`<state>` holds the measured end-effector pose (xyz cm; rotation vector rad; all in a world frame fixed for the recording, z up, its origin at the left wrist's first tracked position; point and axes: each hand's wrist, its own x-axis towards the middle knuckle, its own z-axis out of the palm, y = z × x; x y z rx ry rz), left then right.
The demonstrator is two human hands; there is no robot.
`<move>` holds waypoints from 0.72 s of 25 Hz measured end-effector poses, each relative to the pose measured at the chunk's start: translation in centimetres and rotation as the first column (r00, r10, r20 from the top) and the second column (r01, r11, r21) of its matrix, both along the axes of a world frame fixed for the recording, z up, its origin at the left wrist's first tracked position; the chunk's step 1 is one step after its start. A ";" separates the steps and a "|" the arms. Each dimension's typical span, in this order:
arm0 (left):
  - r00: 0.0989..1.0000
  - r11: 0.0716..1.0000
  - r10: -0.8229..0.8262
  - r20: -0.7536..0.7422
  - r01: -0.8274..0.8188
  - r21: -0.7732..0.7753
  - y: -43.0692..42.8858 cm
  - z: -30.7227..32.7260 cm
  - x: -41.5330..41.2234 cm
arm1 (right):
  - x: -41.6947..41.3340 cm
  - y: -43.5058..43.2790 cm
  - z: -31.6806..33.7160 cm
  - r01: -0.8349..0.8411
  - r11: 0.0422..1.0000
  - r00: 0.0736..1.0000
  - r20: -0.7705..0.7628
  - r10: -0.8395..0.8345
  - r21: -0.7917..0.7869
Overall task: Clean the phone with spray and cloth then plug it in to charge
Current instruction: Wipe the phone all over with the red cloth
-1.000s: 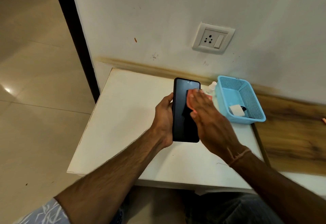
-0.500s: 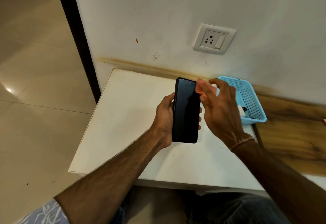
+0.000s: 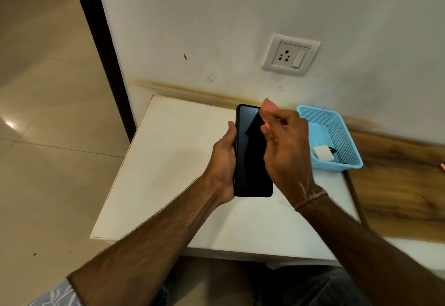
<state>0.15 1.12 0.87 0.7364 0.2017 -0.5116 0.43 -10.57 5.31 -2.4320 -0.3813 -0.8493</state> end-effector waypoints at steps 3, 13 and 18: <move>0.999 0.999 0.045 -0.023 -0.044 0.021 0.2 0.4 0.0 | 0.0 1.8 -0.2 -0.046 0.997 0.999 -0.033 0.043 -0.070; 0.999 0.998 0.050 -0.015 -0.049 0.036 -0.2 -0.4 0.1 | 1.5 -0.2 -0.5 0.006 0.969 1.000 -0.004 -0.007 -0.245; 0.999 0.999 0.048 -0.020 -0.048 -0.018 0.0 -0.1 0.2 | 1.4 1.8 -0.2 -0.202 0.950 0.979 -0.070 0.191 -0.239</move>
